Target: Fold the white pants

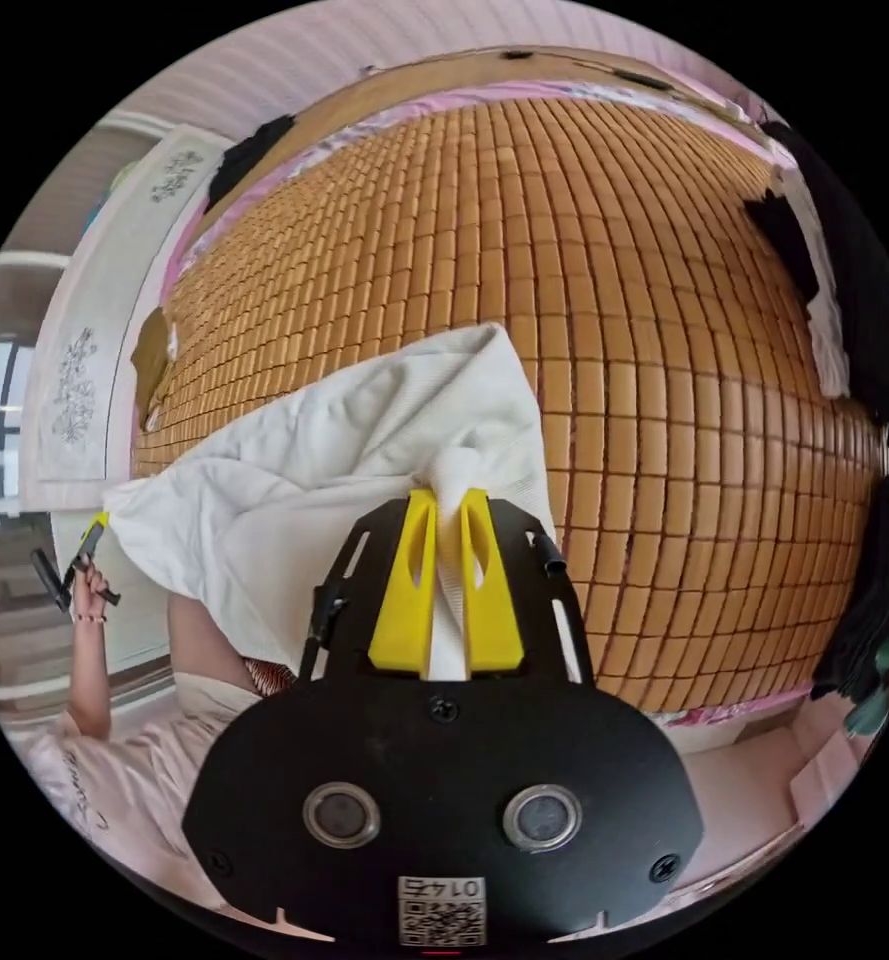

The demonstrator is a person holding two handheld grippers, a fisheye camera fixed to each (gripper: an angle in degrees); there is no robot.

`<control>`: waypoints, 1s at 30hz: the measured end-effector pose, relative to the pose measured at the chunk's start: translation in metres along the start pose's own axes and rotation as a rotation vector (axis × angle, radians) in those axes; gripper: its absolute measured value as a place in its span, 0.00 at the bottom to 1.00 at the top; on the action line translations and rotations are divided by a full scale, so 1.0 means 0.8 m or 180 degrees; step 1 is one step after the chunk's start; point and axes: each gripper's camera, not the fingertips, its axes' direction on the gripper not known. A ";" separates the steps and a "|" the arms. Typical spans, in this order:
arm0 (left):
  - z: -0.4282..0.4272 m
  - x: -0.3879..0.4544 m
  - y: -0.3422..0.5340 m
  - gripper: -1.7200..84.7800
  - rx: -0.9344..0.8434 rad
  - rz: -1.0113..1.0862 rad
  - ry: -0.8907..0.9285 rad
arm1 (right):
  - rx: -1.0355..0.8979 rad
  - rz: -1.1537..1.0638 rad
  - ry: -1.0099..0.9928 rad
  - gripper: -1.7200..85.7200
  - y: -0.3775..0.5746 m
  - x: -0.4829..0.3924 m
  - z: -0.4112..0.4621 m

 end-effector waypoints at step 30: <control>-0.039 -0.211 0.287 0.14 0.0494 -0.1631 0.1187 | 0.0381 -0.1672 0.0217 0.12 0.104 -0.134 0.104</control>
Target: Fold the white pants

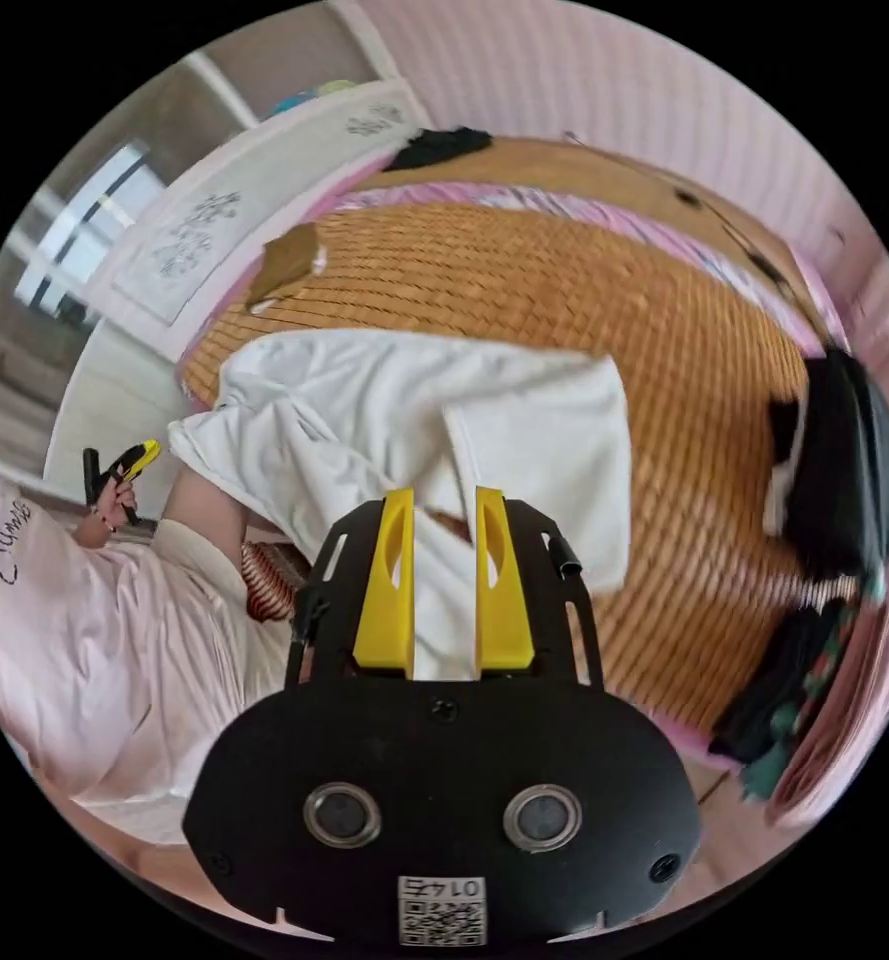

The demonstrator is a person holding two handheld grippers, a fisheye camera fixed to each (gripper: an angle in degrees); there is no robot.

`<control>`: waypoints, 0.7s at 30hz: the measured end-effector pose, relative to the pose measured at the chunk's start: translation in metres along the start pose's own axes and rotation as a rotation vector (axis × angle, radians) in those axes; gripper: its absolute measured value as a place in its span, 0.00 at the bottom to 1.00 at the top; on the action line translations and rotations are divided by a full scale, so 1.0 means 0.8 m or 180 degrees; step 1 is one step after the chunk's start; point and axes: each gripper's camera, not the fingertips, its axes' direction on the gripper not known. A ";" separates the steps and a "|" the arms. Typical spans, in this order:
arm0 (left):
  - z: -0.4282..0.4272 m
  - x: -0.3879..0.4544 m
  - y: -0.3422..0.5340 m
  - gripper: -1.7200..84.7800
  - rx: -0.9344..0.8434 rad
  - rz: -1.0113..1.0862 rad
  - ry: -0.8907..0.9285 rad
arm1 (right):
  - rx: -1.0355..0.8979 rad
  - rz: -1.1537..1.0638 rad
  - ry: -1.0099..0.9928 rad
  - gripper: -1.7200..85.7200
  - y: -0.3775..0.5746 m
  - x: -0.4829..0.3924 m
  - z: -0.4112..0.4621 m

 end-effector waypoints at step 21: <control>0.053 -0.037 -0.026 0.10 -0.0253 -0.0012 -0.0132 | -0.1095 -0.3138 -0.0095 0.12 -0.322 -0.527 0.559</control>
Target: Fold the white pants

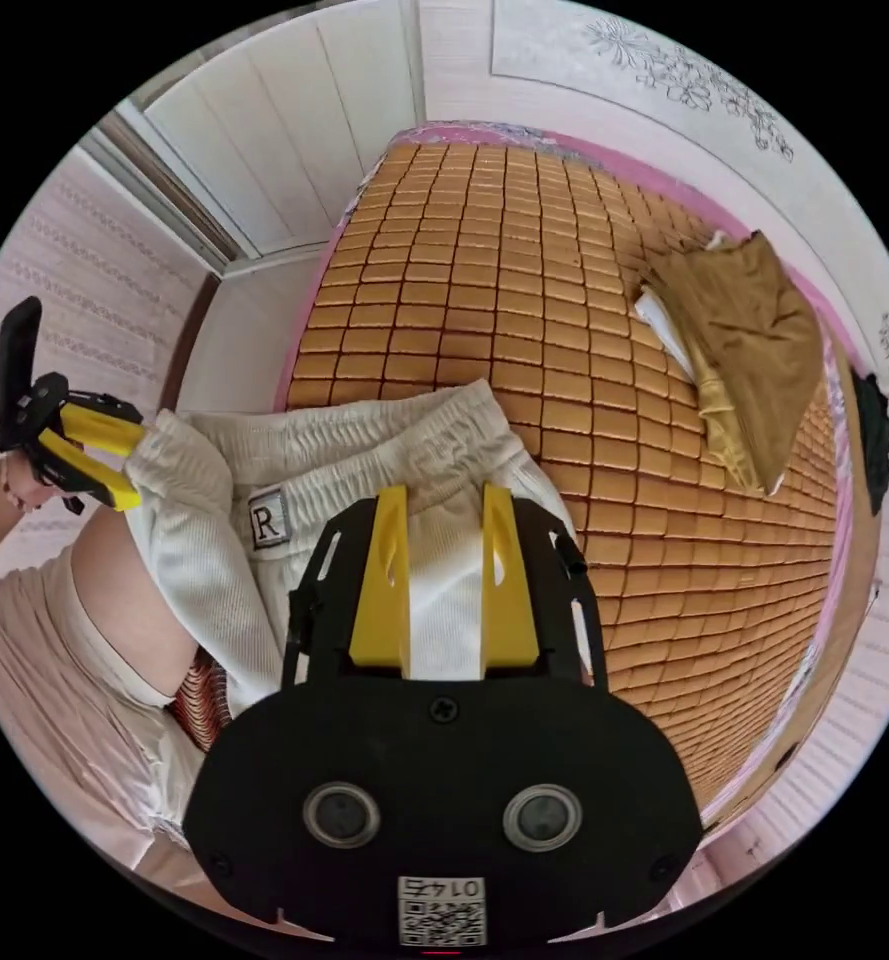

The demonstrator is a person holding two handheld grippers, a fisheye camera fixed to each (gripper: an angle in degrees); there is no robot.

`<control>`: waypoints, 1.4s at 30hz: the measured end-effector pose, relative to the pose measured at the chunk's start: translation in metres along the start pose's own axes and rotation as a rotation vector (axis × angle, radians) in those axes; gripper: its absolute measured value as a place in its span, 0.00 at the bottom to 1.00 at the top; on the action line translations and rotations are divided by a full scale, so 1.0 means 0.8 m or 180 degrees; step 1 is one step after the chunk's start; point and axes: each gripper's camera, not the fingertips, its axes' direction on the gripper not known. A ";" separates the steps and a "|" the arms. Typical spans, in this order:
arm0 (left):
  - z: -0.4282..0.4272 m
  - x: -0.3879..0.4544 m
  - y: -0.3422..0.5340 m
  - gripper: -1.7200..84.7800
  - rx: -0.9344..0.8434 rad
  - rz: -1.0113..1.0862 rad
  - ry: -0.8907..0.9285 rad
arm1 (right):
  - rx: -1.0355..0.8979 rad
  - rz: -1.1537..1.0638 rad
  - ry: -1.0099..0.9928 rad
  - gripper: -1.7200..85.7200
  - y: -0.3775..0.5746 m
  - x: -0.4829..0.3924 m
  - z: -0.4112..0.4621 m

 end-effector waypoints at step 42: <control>-0.085 -0.084 0.035 0.17 0.0456 -0.0693 0.0573 | 0.0243 0.0651 -0.0148 0.17 0.000 0.096 0.088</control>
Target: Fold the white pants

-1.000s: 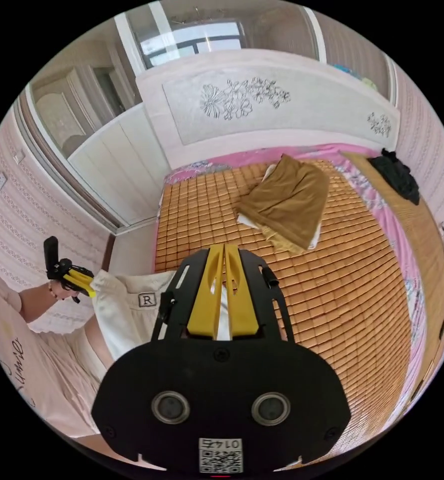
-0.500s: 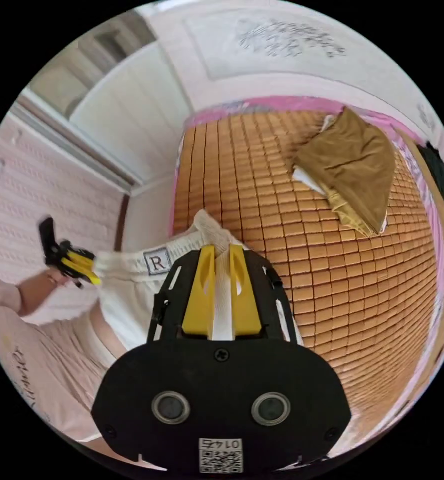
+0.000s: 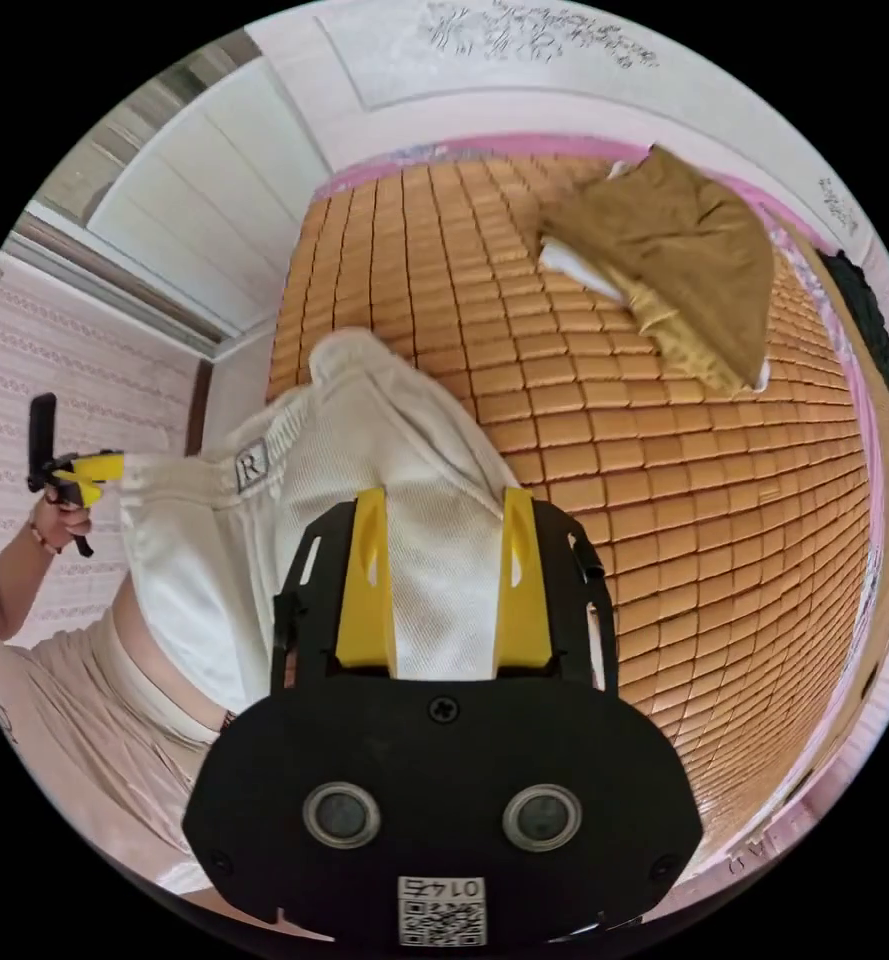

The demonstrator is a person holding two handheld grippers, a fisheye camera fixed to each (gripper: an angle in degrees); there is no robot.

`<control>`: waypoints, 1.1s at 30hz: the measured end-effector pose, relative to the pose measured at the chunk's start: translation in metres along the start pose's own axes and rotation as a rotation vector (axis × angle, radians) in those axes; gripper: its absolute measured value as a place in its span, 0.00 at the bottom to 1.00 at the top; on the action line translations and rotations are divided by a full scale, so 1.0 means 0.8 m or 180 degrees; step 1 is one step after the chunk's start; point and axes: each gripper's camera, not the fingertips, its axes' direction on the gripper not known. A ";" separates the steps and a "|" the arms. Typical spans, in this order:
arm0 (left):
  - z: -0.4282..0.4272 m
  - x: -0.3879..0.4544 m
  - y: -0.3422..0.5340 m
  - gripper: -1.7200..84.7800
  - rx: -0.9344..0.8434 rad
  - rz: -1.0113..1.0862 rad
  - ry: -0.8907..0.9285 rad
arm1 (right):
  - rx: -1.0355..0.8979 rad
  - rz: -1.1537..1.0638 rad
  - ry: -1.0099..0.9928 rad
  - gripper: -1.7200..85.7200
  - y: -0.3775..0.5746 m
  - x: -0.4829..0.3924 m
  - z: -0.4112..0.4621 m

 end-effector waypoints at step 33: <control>0.101 0.119 -0.154 0.11 0.0134 0.0611 -0.1548 | 0.1621 0.1440 0.0292 0.10 0.279 0.074 -0.337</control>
